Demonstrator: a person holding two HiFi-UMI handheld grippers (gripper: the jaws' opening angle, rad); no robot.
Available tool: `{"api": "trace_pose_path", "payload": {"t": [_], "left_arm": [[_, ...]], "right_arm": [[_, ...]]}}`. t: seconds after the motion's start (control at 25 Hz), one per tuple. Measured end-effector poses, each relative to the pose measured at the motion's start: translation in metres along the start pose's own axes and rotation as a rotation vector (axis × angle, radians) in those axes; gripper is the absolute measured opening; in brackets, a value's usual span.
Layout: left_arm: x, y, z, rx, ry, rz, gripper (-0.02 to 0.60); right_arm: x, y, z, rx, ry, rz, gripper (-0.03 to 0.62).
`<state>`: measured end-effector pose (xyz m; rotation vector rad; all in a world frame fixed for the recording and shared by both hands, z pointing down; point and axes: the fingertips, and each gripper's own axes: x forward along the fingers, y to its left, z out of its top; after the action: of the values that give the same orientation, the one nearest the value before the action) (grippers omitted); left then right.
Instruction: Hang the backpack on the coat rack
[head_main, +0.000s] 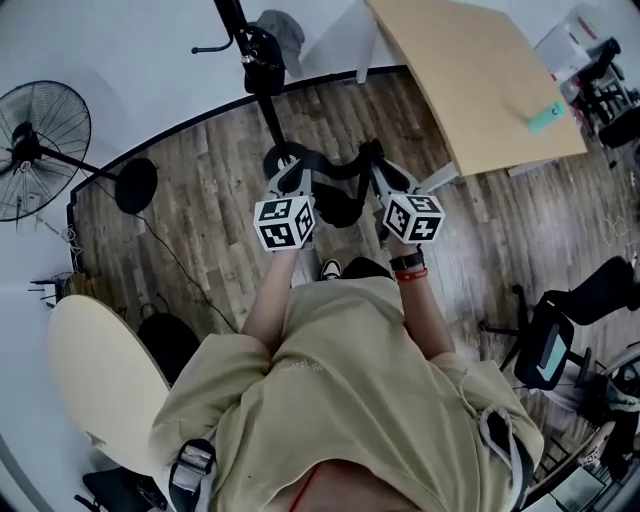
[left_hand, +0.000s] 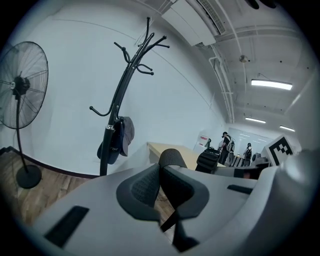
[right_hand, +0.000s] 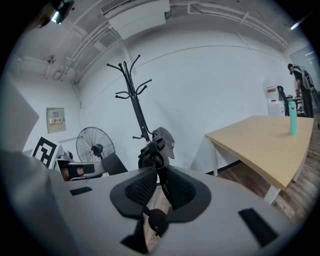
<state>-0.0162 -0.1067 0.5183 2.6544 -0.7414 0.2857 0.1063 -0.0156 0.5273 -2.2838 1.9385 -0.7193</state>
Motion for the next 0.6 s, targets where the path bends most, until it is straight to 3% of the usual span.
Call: {"api": "trace_pose_path", "payload": {"t": [0.32,0.6], "left_arm": [[0.0,0.051,0.012,-0.036,-0.028,0.117,0.025],[0.008,0.102,0.03,-0.085,-0.063,0.272,0.025]], "right_arm": [[0.063,0.03,0.001,-0.024,0.065,0.131,0.077],[0.127,0.055,0.013,-0.063,0.13,0.294,0.077]]}}
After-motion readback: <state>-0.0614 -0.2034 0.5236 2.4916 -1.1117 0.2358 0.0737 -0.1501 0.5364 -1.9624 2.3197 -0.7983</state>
